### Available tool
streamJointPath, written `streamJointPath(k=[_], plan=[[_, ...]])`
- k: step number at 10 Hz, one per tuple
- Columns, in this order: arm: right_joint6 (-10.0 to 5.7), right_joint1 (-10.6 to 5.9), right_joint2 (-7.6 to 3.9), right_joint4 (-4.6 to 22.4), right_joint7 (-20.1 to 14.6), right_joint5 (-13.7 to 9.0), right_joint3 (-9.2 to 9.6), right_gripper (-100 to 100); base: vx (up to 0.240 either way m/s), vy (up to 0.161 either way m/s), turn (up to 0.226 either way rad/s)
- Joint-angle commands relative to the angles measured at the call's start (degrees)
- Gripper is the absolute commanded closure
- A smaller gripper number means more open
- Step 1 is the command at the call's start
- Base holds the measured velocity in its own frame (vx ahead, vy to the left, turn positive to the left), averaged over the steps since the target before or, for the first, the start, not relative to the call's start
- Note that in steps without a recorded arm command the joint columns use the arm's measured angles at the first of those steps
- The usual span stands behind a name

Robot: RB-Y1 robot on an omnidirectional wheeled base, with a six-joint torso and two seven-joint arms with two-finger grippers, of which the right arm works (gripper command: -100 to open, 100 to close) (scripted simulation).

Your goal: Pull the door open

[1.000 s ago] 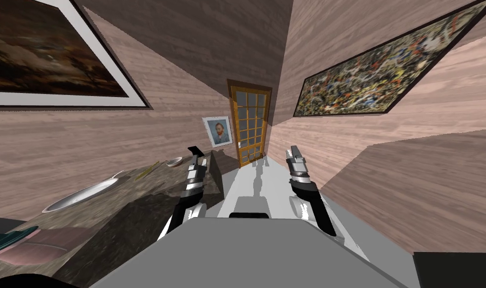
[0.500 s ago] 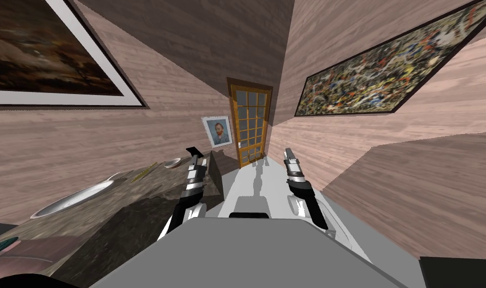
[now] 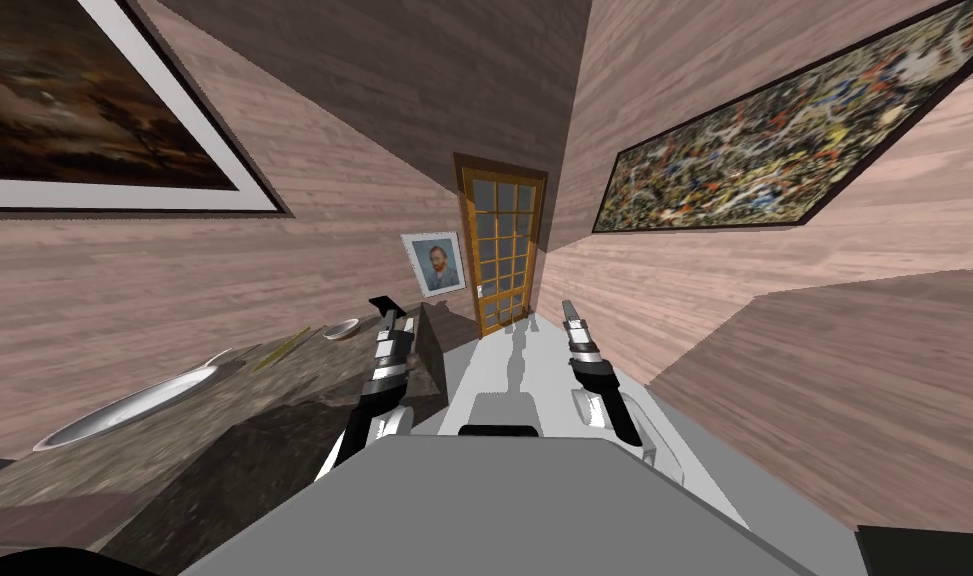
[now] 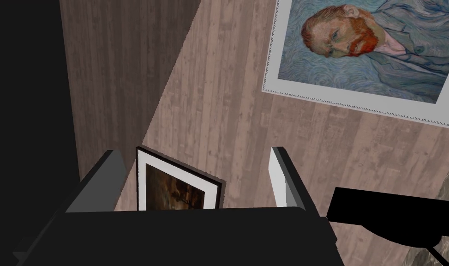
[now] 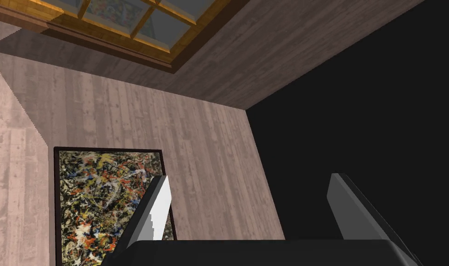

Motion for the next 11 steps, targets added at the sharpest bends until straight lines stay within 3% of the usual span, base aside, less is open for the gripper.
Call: streamJointPath(k=[1,11], plan=[[-0.51,-0.62,-0.28,1.90,1.36,0.61,-0.13,-100,0.064,0.014,-0.001],[-4.18,-6.51,-1.31,16.46,10.19,4.83,-0.93,-100,0.067,0.012,-0.002]])
